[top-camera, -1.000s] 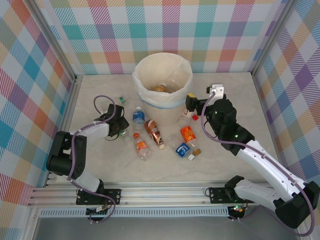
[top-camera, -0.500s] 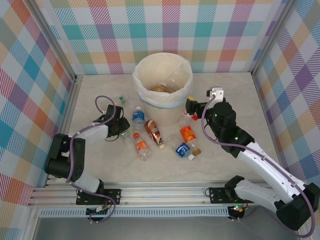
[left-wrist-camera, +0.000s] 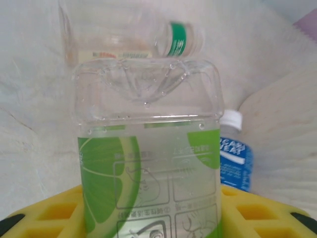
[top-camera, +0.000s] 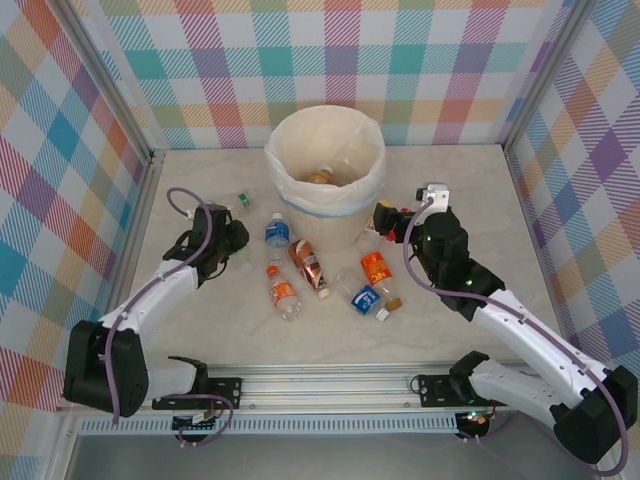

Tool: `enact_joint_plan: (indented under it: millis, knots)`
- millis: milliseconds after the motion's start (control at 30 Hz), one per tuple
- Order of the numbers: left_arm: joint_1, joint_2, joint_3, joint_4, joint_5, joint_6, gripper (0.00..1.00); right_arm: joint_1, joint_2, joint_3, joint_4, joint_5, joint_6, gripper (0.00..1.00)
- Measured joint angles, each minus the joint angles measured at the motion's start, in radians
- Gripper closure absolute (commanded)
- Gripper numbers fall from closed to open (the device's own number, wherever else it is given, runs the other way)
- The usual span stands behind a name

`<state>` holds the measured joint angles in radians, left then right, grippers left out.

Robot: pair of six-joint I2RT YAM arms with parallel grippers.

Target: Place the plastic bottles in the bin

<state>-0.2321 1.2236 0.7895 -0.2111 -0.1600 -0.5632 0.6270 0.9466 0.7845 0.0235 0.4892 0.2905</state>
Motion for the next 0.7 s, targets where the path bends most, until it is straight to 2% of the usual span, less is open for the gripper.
enact_joint_plan:
  millis: [167, 267, 467, 700]
  knots:
    - [0.000, -0.120, 0.000, 0.012, -0.030, -0.012, 0.62, -0.002, -0.036, -0.074, 0.104, -0.069, -0.003, 0.00]
    - [0.000, -0.171, 0.000, 0.048, -0.028, -0.021, 0.57, -0.002, -0.040, -0.103, 0.164, -0.137, -0.014, 0.00]
    - [0.000, -0.218, 0.018, 0.191, 0.128, 0.040, 0.57, -0.002, -0.019, -0.097, 0.209, -0.223, -0.025, 0.00]
    - [0.000, -0.181, 0.184, 0.306, 0.292, 0.119, 0.59, -0.002, -0.008, -0.095, 0.224, -0.248, -0.029, 0.00]
